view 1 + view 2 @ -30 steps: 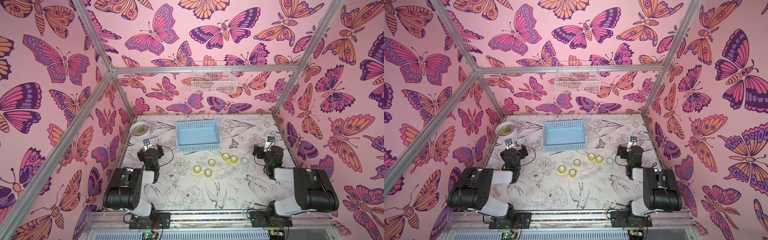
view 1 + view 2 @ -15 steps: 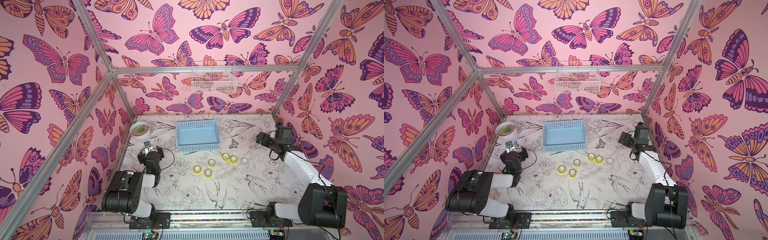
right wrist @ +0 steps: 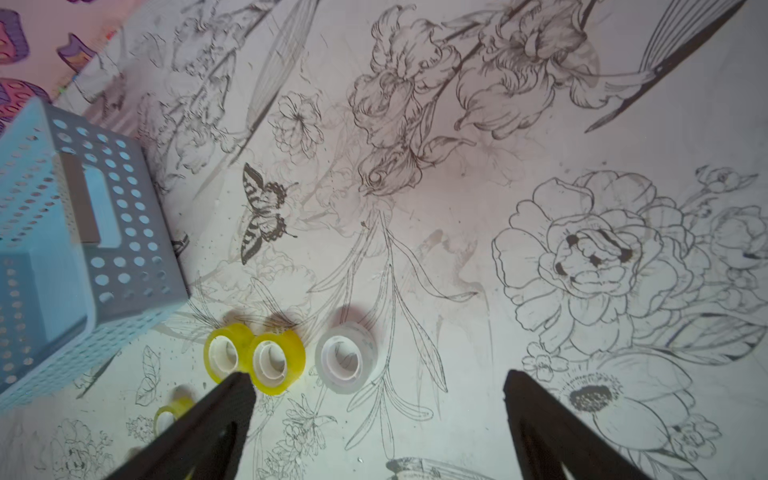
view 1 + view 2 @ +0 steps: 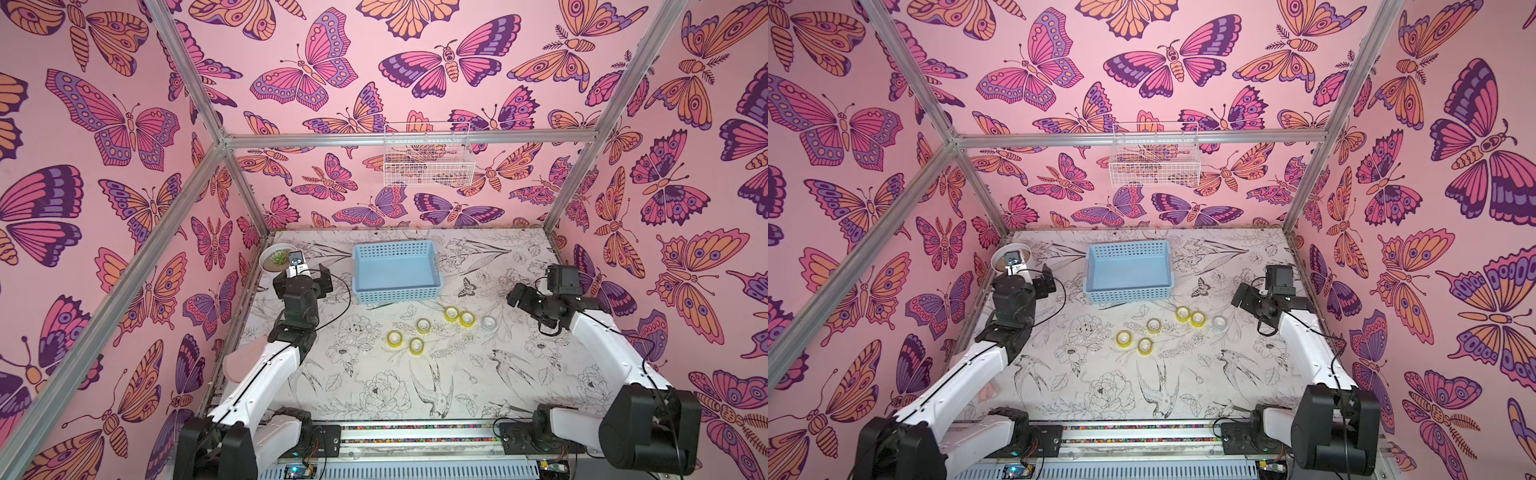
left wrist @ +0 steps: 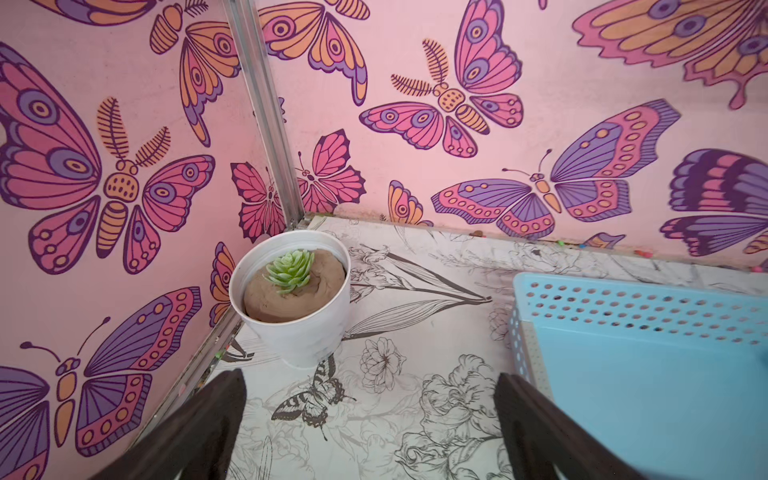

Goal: Put the transparent tape into the storage box
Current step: Pick up the tape from the center of the board.

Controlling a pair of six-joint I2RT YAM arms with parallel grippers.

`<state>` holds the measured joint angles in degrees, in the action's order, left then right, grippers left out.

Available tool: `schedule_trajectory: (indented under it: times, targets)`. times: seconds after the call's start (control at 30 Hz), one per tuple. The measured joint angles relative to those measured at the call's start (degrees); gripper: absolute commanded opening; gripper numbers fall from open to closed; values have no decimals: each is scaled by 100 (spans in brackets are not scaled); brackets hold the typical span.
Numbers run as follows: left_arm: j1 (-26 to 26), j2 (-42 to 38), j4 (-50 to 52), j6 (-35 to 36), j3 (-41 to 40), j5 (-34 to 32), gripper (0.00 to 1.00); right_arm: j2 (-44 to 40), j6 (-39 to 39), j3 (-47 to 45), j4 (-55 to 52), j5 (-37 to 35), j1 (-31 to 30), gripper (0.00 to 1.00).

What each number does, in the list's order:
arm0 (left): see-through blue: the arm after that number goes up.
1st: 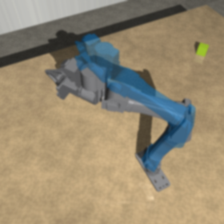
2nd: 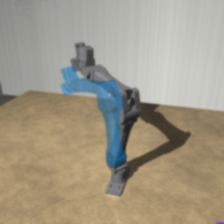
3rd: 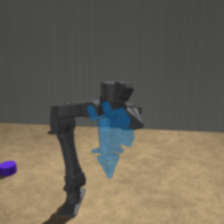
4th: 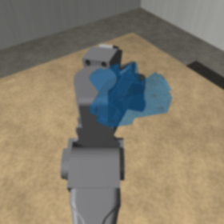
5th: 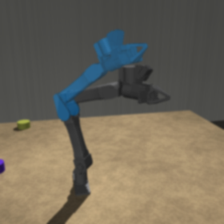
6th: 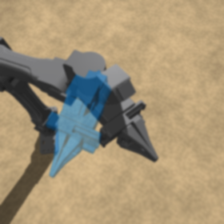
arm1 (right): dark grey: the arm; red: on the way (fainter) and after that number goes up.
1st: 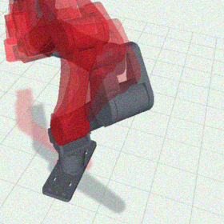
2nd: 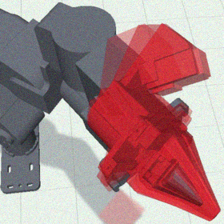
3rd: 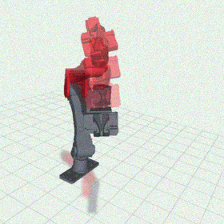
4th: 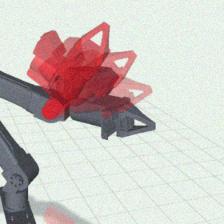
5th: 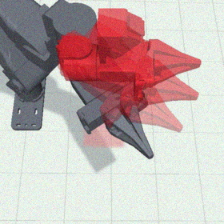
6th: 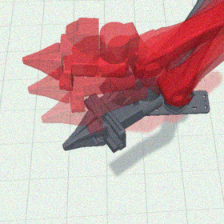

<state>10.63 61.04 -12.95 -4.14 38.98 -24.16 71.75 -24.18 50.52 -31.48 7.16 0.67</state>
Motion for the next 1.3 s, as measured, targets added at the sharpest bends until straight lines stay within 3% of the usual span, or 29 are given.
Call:
schedule_trajectory:
  times: [0.23,0.33,0.4,0.67,1.0,1.3]
  targets:
    - [345,-83,2046,-756,1204,278,100,313,160,205,-675,-507,-522,99]
    - [634,-81,2634,-1051,1456,422,100,483,240,258,-776,-693,-717,88]
    - [841,-39,2876,-1231,1574,492,100,595,267,258,-807,-782,-789,87]
    - [1375,254,3230,-1633,1742,673,100,1368,317,260,-573,-907,-1088,77]
    - [1453,337,3281,-1759,1766,776,100,2277,321,540,-140,-922,-1250,57]
    - [1453,337,3279,-1759,1827,787,100,2389,297,599,55,-870,-1373,44]
